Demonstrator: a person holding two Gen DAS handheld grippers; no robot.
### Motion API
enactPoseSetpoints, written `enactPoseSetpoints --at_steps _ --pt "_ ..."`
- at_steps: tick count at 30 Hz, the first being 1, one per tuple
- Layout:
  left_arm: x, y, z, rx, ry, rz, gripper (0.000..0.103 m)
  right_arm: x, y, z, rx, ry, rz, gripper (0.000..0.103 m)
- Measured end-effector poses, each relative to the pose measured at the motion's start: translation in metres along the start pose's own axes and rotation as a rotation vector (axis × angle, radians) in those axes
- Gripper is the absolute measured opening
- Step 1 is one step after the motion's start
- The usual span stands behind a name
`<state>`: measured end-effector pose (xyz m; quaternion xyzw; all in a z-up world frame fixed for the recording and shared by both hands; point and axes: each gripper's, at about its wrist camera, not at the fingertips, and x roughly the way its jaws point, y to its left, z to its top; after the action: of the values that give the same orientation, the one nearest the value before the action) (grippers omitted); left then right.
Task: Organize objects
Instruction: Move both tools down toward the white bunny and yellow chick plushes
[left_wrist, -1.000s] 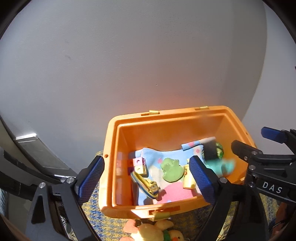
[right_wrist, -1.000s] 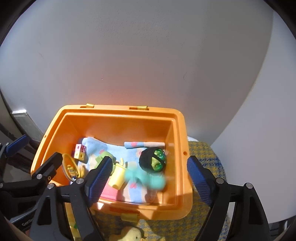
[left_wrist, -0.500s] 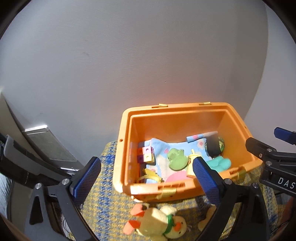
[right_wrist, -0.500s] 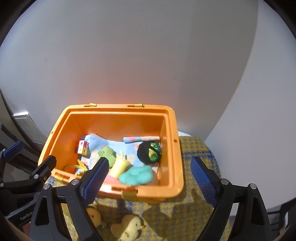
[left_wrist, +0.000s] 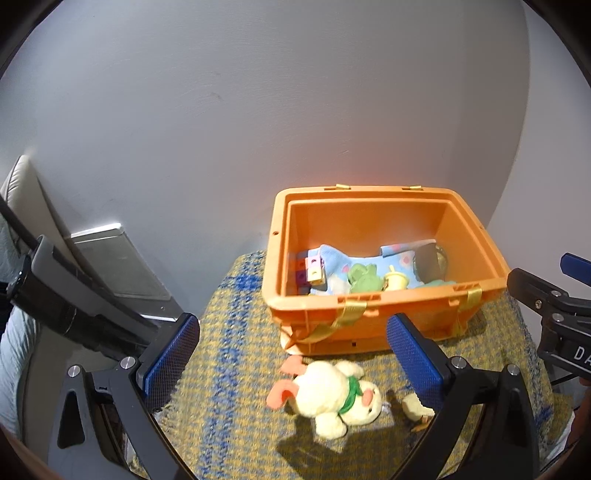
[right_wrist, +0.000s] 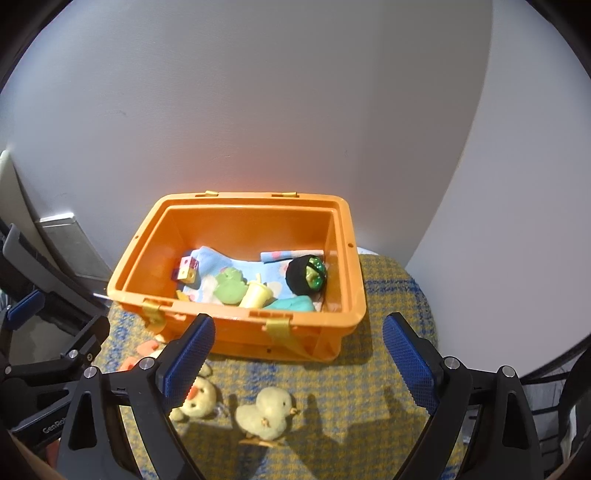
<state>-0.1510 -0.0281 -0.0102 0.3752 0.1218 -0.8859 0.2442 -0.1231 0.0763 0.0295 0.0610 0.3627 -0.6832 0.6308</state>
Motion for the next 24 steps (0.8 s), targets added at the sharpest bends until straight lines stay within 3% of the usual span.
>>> enactPoseSetpoints --at_steps 11,24 --pt "-0.01 0.003 -0.026 -0.019 0.018 0.006 0.103 -0.011 0.004 -0.031 0.003 0.015 0.009 0.092" --pt "0.022 -0.012 -0.06 -0.008 0.073 -0.023 0.103 0.015 0.0 -0.069 0.006 0.077 -0.013 0.092"
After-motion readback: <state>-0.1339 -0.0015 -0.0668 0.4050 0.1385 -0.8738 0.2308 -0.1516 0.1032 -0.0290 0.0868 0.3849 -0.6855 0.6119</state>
